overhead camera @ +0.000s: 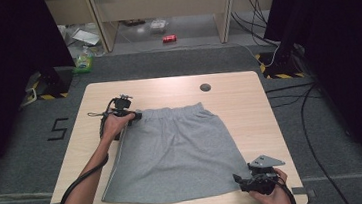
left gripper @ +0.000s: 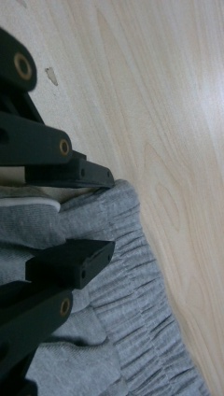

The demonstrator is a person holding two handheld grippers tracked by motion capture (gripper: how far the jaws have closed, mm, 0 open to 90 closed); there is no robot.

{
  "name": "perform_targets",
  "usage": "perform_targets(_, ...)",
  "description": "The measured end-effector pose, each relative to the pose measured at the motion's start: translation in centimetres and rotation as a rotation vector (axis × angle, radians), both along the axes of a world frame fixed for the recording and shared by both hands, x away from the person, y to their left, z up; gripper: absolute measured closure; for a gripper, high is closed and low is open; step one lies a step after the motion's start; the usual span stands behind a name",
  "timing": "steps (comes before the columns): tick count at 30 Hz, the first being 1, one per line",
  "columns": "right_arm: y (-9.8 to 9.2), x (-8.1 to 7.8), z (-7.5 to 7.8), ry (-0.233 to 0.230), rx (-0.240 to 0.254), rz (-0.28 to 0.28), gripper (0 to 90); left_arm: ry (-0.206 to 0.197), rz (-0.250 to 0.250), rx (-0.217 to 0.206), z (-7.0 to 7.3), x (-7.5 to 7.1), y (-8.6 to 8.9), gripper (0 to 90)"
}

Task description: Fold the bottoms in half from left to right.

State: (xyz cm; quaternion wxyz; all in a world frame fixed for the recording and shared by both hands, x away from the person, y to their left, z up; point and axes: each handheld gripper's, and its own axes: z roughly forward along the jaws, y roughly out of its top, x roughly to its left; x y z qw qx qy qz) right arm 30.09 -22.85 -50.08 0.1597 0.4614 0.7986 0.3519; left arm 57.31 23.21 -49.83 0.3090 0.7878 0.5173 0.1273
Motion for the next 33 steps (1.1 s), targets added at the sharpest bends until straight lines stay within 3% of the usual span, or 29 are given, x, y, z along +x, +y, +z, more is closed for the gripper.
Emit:
perform_targets(7, 1.6, 0.0, 0.3, -0.023, 0.02, 0.059, 30.1, -0.014, -0.017, 0.045, 0.1, -0.1, -0.6, 73.1)
perform_targets(12, 3.1, 0.0, 0.7, -0.053, 0.025, 0.093, 31.1, -0.006, -0.006, 0.028, 0.1, 0.0, -0.5, 73.4)
perform_targets(15, 4.9, 0.4, 0.8, -0.069, 0.023, 0.131, 32.0, -0.005, -0.011, 0.031, 0.1, 0.1, -0.5, 73.6)
perform_targets(21, 7.9, 0.6, 0.6, -0.069, 0.021, 0.194, 32.0, -0.006, -0.005, -0.003, -0.1, 0.0, 0.0, 73.6)
perform_targets(28, 12.1, 1.0, 1.3, -0.091, 0.047, 0.264, 32.8, -0.009, -0.019, 0.059, 0.2, 0.1, -0.7, 73.6)
perform_targets(33, 15.7, 1.3, 1.4, -0.099, 0.05, 0.352, 33.9, 0.001, -0.016, 0.048, 0.2, 0.2, -0.6, 73.6)
